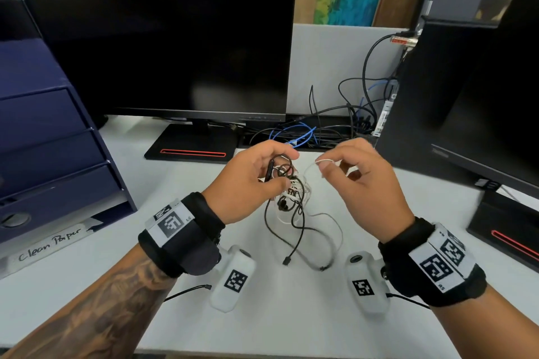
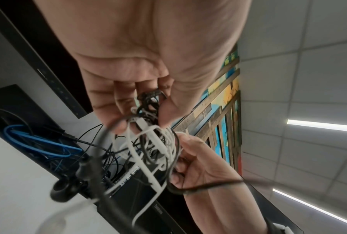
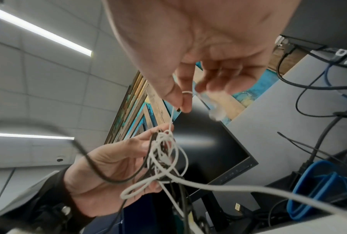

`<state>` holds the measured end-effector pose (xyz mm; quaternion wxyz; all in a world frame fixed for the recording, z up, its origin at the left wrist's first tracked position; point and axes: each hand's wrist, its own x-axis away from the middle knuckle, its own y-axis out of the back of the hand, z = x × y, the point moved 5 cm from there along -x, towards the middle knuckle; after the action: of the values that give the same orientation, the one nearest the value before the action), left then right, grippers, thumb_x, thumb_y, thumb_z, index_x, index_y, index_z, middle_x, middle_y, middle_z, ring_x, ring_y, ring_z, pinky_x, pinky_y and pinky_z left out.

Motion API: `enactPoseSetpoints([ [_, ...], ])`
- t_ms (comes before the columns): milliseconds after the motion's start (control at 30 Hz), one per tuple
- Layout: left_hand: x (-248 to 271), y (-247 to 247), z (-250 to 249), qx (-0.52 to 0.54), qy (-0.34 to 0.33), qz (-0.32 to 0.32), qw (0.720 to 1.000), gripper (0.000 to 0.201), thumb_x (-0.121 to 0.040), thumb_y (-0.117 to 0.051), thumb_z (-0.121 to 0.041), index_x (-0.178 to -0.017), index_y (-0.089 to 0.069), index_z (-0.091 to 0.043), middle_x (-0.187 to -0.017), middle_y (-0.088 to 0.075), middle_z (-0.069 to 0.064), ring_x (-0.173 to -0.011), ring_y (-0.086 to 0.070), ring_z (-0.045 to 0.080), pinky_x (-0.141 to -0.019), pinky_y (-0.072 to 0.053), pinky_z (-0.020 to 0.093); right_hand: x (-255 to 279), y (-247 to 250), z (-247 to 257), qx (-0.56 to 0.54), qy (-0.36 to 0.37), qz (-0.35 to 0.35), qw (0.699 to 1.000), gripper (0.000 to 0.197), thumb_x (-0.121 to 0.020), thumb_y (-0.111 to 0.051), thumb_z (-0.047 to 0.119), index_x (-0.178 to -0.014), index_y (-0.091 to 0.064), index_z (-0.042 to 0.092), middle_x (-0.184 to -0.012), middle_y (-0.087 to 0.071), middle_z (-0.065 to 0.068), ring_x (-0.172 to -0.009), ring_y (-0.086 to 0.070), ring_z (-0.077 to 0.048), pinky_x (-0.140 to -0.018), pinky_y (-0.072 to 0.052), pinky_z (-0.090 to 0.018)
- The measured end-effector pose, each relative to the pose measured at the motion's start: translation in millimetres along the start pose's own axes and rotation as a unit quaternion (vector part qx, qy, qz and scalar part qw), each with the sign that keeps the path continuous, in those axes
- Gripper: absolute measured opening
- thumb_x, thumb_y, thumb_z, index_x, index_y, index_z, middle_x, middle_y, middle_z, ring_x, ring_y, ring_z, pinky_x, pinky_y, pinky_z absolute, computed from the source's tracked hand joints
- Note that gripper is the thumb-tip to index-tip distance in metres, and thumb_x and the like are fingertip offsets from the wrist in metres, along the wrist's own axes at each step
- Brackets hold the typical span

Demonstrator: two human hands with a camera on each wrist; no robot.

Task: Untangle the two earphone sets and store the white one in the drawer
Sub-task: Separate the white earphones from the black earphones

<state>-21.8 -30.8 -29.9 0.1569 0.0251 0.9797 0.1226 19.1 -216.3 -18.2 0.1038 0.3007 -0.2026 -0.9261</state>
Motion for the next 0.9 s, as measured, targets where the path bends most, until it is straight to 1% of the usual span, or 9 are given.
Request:
enactPoseSetpoints([
  [100,0.3,1.0,-0.3,0.011,-0.004,0.006,1.000,0.040,-0.085,-0.063,0.013,-0.115,-0.063,-0.013,-0.091,-0.064,0.002,-0.075,-0.057,0.013,-0.065,-0.051,0.026,-1.9,9.1,-1.4,0.000,0.005,-0.045,0.999,0.013,-0.093,-0.070,0.016,-0.090,-0.076,0.027,-0.068,-0.049,-0.002,-0.064,-0.047,-0.011,-0.065,-0.043,-0.018],
  [167,0.8,0.4,-1.7,0.023,-0.007,0.017,1.000,0.038,-0.085,-0.062,0.015,-0.114,-0.062,-0.011,-0.091,-0.065,0.001,-0.075,-0.058,0.011,-0.065,-0.052,0.028,-1.6,8.6,-1.5,-0.032,-0.007,-0.035,0.999,0.016,-0.094,-0.069,0.016,-0.090,-0.075,0.030,-0.065,-0.061,-0.003,-0.063,-0.055,-0.015,-0.067,-0.050,-0.023],
  [267,0.8,-0.1,-2.6,0.030,-0.001,0.025,0.999,0.037,-0.085,-0.060,0.016,-0.110,-0.062,-0.011,-0.089,-0.064,-0.003,-0.075,-0.058,0.010,-0.067,-0.054,0.030,-0.8,2.3,-1.6,-0.093,-0.024,-0.016,0.995,0.022,-0.094,-0.068,0.010,-0.101,-0.073,0.030,-0.087,-0.076,0.007,-0.082,-0.069,-0.010,-0.081,-0.055,-0.026],
  [400,-0.5,-1.1,-1.6,0.047,0.002,0.021,0.999,0.036,-0.085,-0.056,0.019,-0.102,-0.062,-0.012,-0.086,-0.064,-0.002,-0.071,-0.056,0.011,-0.063,-0.054,0.030,1.0,-5.8,-2.9,-0.141,-0.029,0.033,0.989,0.036,-0.094,-0.066,0.004,-0.124,-0.061,0.022,-0.118,-0.071,0.007,-0.107,-0.068,-0.014,-0.091,-0.055,-0.030],
  [467,-0.9,0.3,-1.0,0.050,0.004,0.014,0.999,0.035,-0.085,-0.055,0.020,-0.099,-0.062,-0.011,-0.080,-0.063,-0.004,-0.068,-0.056,0.011,-0.062,-0.055,0.030,1.0,-4.7,-2.1,-0.088,-0.014,0.026,0.996,0.029,-0.094,-0.067,0.007,-0.118,-0.061,0.021,-0.116,-0.066,0.012,-0.106,-0.065,-0.010,-0.086,-0.053,-0.027],
  [533,-1.4,2.2,-2.4,0.048,-0.001,0.008,0.999,0.034,-0.086,-0.054,0.019,-0.099,-0.061,-0.012,-0.075,-0.060,-0.006,-0.069,-0.056,0.013,-0.063,-0.057,0.031,0.7,-1.2,-0.6,-0.084,-0.011,0.005,0.996,0.012,-0.094,-0.068,0.011,-0.100,-0.061,0.018,-0.096,-0.064,0.009,-0.087,-0.062,-0.009,-0.076,-0.050,-0.028],
  [633,-1.7,5.9,-5.3,0.048,-0.012,-0.013,0.999,0.032,-0.088,-0.055,0.017,-0.099,-0.062,-0.012,-0.078,-0.057,0.004,-0.073,-0.056,0.020,-0.064,-0.057,0.033,3.3,-5.1,2.5,-0.091,-0.002,0.054,0.994,0.024,-0.094,-0.069,0.028,-0.079,-0.059,0.012,-0.071,-0.059,-0.006,-0.068,-0.055,-0.027,-0.065,-0.047,-0.039],
  [767,-0.9,8.7,-6.6,0.052,-0.020,-0.033,0.998,0.027,-0.088,-0.057,0.015,-0.098,-0.062,-0.009,-0.082,-0.053,0.014,-0.073,-0.056,0.020,-0.066,-0.059,0.036,10.5,-18.2,8.9,-0.080,-0.007,0.148,0.986,0.022,-0.091,-0.072,0.028,-0.079,-0.065,0.011,-0.069,-0.066,-0.002,-0.062,-0.060,-0.013,-0.063,-0.049,-0.023],
  [900,-1.1,12.5,-5.8,0.032,-0.012,-0.045,0.998,0.026,-0.087,-0.058,0.013,-0.096,-0.063,-0.011,-0.078,-0.050,0.010,-0.072,-0.053,0.019,-0.069,-0.060,0.039,7.9,-15.9,3.0,-0.059,-0.008,0.131,0.990,0.015,-0.094,-0.070,0.022,-0.081,-0.066,0.014,-0.072,-0.067,0.002,-0.064,-0.060,-0.009,-0.066,-0.049,-0.021],
])
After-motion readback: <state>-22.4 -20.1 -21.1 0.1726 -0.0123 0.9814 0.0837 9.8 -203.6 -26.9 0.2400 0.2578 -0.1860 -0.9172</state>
